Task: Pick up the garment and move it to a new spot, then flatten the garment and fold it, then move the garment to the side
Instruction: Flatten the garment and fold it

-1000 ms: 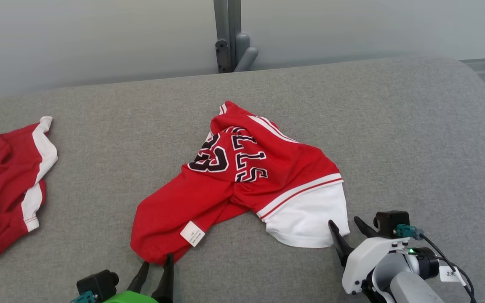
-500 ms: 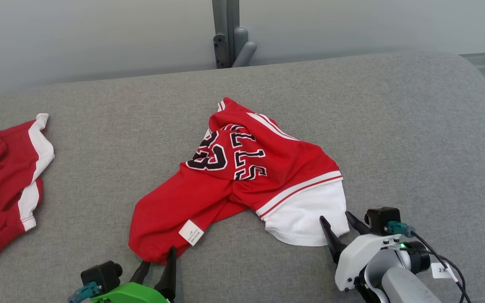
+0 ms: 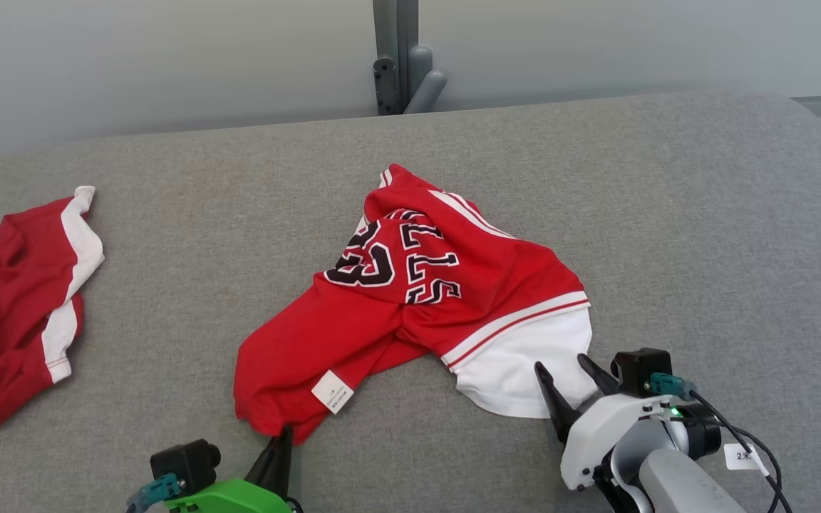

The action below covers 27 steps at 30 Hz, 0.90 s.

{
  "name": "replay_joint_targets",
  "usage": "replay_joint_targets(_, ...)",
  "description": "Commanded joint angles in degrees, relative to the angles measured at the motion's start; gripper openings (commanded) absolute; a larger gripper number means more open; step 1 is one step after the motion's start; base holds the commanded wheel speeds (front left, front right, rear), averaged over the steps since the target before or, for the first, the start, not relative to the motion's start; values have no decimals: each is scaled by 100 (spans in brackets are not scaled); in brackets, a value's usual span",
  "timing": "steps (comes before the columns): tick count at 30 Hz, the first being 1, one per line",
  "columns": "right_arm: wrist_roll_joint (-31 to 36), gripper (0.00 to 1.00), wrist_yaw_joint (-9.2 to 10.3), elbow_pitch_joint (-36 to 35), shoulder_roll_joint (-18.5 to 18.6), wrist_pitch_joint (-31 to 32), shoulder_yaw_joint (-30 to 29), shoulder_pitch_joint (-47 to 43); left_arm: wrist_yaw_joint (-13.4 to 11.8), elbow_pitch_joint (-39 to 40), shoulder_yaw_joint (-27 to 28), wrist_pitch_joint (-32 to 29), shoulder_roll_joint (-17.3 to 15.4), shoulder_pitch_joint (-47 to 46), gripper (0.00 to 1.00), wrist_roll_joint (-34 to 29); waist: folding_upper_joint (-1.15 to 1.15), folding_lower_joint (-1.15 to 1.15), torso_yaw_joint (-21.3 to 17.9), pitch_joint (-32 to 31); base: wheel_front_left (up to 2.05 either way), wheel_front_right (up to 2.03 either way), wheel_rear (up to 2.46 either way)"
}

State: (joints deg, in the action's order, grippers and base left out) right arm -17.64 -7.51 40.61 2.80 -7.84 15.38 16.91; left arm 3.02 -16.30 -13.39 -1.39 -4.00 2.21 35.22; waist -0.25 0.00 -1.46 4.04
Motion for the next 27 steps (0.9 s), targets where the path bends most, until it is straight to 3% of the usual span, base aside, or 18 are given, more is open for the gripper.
replay_joint_targets(1,-122,60,4,3,20,-49,85,111,35,34,-63,-43,-24,-69,0,-13,25,0,3,17,0,0,0)
replay_joint_targets(2,-201,8,4,-8,19,-62,135,113,51,37,-72,-52,-31,-93,0,-15,25,0,0,22,0,0,0)
replay_joint_targets(3,-276,0,4,-27,19,-82,188,120,56,42,-75,-59,-41,-115,0,-14,25,0,-7,28,0,0,0)
replay_joint_targets(11,-996,0,4,-359,21,-187,56,265,153,541,144,-209,-147,-134,0,390,25,0,-97,50,0,0,0)
replay_joint_targets(17,-1572,0,4,-1814,193,105,-709,233,256,2174,513,-809,-613,88,0,1088,25,0,-269,155,0,0,0)
replay_joint_targets(23,-1135,0,1,-2821,408,975,-1328,-225,163,3546,887,-1460,-1047,202,0,1657,25,0,-383,328,0,0,0)
replay_joint_targets(27,-706,0,1,-3065,248,1144,-1332,-536,83,4041,1070,-1676,-1143,122,0,1955,25,0,-426,446,0,0,0)
